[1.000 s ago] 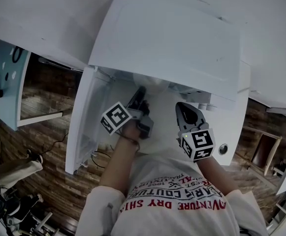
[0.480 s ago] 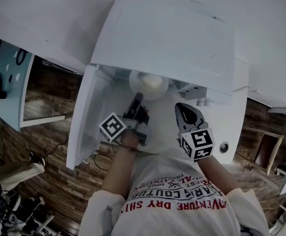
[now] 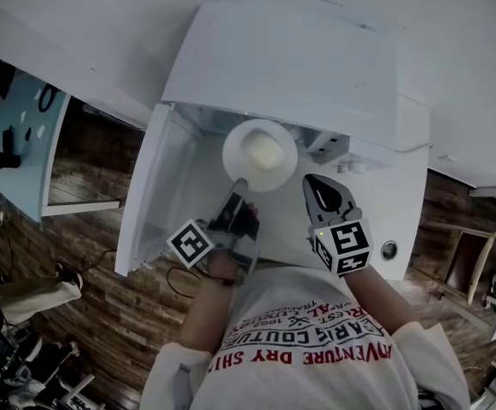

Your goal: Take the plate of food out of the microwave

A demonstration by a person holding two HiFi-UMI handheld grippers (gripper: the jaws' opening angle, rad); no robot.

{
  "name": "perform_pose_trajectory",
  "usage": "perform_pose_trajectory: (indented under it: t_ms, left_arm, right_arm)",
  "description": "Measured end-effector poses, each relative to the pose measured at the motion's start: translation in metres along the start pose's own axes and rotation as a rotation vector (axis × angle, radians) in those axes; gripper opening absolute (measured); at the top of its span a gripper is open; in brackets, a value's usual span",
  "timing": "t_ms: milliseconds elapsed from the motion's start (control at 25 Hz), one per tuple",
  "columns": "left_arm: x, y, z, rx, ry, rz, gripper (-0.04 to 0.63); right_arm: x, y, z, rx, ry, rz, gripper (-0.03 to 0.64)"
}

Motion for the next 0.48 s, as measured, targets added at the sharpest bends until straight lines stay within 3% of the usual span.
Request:
perform_pose_trajectory:
  t_ms: [480]
  left_arm:
    - [0.048, -0.027, 0.03, -0.017, -0.046, 0.051, 0.015]
  right_arm:
    - [0.04, 0.015, -0.018, 0.057, -0.133, -0.018, 0.009]
Point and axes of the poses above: the fingertips, and each gripper's own axes: x backward along the fingers, y to its left, z out of its underside, the point moved 10 cm from there along x, backward along the fingers, and after that the axes turned 9 degrees about -y, right-handed, at the moved point
